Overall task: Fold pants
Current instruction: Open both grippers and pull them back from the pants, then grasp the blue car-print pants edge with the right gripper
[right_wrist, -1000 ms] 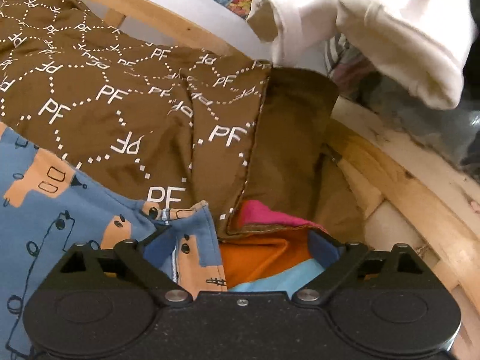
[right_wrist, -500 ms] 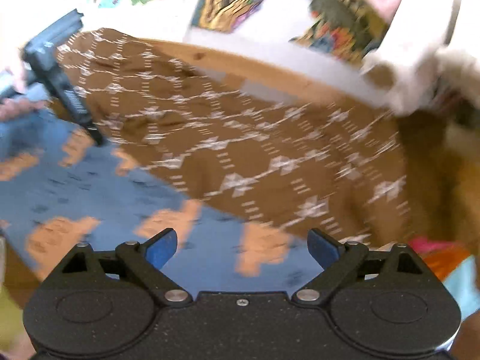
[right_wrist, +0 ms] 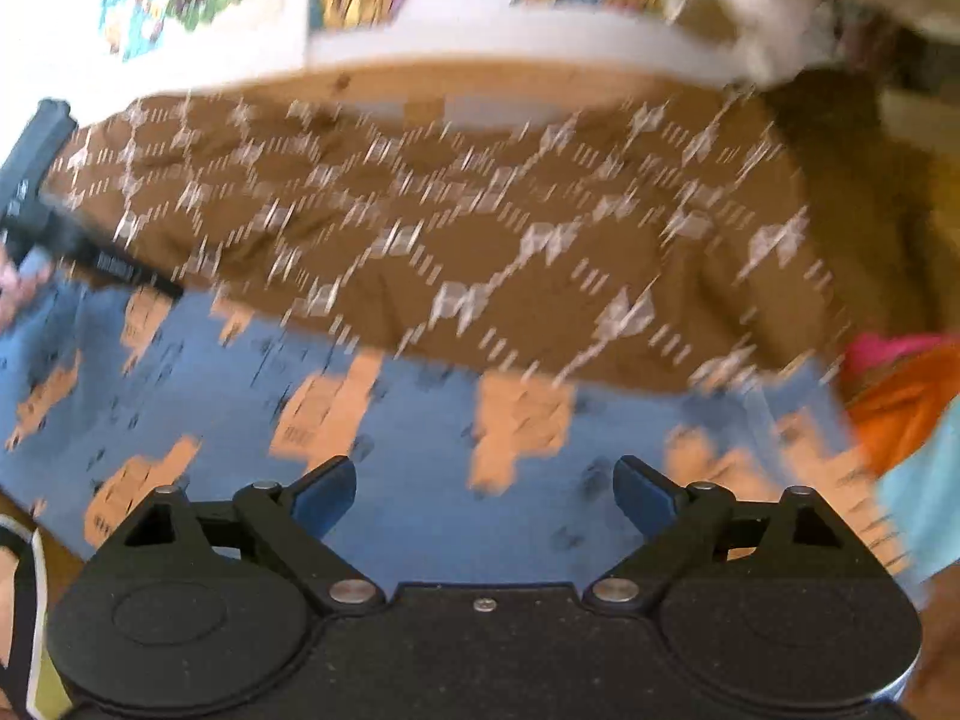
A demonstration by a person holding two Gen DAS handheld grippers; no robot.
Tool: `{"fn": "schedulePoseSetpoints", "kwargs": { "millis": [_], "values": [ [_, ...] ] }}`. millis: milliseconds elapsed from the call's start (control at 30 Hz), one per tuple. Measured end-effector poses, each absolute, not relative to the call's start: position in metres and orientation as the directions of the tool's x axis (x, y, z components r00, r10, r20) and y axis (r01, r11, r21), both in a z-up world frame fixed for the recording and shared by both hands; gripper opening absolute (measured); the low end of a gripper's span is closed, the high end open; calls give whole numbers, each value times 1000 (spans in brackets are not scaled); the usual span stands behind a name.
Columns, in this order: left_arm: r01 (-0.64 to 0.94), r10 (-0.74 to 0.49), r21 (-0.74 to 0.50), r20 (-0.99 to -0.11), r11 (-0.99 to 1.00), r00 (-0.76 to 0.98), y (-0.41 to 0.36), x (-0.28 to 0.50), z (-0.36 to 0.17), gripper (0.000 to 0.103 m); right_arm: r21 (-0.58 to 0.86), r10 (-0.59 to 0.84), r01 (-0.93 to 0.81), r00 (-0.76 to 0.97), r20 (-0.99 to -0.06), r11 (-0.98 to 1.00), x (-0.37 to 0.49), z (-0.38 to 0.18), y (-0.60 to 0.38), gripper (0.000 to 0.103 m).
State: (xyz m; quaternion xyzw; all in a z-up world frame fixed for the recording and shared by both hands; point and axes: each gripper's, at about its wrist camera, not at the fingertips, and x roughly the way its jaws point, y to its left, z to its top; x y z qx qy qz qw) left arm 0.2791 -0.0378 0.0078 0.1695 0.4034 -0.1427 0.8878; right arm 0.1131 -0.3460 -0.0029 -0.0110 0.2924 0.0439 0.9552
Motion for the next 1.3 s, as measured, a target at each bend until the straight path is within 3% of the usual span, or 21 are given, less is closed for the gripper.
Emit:
{"fn": "schedulePoseSetpoints", "kwargs": {
  "millis": [133, 200, 300, 333, 400, 467, 567, 633, 667, 800, 933, 1000, 1067, 1100, 1133, 1233, 1300],
  "values": [
    [394, -91, 223, -764, 892, 638, -38, 274, 8, 9, 222, 143, -30, 844, -516, 975, 132, 2, -399, 91],
    [390, -85, 225, -766, 893, 637, -37, 272, 8, 9, 265, 108, 41, 845, -524, 963, 141, -3, -423, 88],
    [380, -79, 222, -769, 898, 634, -35, 270, 7, 9, 334, 75, 125, 848, -525, 934, 149, -16, -459, 66],
    [375, -75, 222, -769, 900, 634, -34, 272, 6, 10, 379, 96, 122, 856, -508, 917, 150, -16, -464, 65],
    [368, -83, 203, -772, 907, 631, -30, 273, 6, 11, 402, 102, 120, 866, -489, 908, 147, -13, -465, 67],
    [344, -107, 152, -770, 927, 629, -25, 274, 9, 17, 384, 85, 120, 876, -475, 916, 142, -4, -457, 76],
    [269, -124, 68, -762, 961, 636, -17, 269, 19, 38, 402, 84, 123, 884, -460, 907, 120, 12, -449, 85],
    [254, -149, 34, -734, 967, 663, -17, 256, 28, 64, 411, 85, 148, 863, -497, 899, 103, 16, -443, 86],
    [260, -166, 26, -708, 965, 686, -20, 245, 33, 67, 411, 86, 157, 854, -514, 898, 96, 16, -438, 86],
    [331, -243, 5, -667, 944, 704, -42, 209, 37, 70, 480, 143, 186, 809, -570, 857, 65, 7, -426, 86],
    [450, -324, 0, -694, 893, 643, -77, 183, 22, 75, 499, 168, 184, 798, -579, 847, 62, 4, -428, 86],
    [469, -270, 78, -729, 880, 629, -92, 176, 4, 75, 489, 126, 232, 795, -594, 841, 63, -1, -435, 86],
    [445, -180, 145, -773, 884, 608, -97, 180, -17, 77, 493, 94, 277, 793, -602, 825, 63, -6, -444, 79],
    [427, -167, 142, -778, 893, 606, -94, 183, -24, 82, 515, 102, 280, 797, -595, 810, 61, -6, -448, 77],
    [407, -173, 117, -774, 906, 609, -88, 185, -25, 87, 539, 108, 282, 807, -581, 793, 56, -3, -450, 78],
    [392, -170, 97, -787, 915, 593, -84, 193, -16, 86, 519, 69, 275, 832, -550, 809, 41, 6, -450, 87],
    [407, -170, 117, -779, 906, 604, -92, 199, -4, 85, 490, 16, 303, 838, -545, 817, 35, 10, -451, 87]
  ]
}}
